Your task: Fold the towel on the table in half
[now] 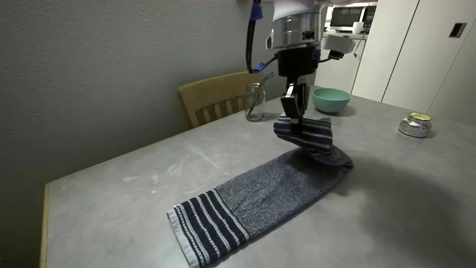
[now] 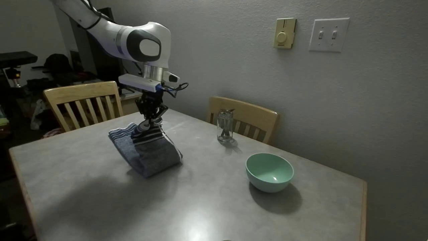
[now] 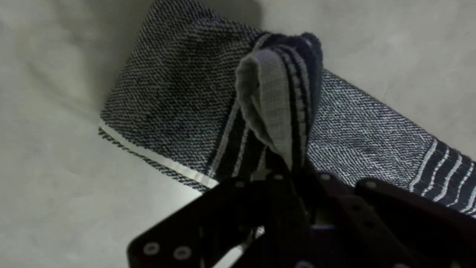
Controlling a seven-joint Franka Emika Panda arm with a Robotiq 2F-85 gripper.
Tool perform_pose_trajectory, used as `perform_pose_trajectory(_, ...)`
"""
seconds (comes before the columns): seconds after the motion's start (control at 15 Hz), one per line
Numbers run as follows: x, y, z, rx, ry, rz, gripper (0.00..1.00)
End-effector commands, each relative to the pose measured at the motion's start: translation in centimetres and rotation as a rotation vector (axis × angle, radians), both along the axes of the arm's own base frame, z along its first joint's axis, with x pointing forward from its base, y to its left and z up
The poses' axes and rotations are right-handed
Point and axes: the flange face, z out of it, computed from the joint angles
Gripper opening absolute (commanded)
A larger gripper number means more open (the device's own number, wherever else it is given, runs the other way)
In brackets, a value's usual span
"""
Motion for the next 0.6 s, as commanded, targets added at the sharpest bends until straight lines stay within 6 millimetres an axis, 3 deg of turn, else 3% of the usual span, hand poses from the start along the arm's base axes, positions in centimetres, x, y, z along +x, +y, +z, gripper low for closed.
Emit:
perform_pose_trajectory(0.0,2.1,3.4,-1.7,-0.001,0.013,0.013,0.03)
perform_pose_trajectory(0.2,3.4,6.2,-3.0,0.005,0.007,0.006,0.03)
perform_pose_trajectory(0.53,5.0,9.0,-4.6,0.019,0.014,0.000,0.03)
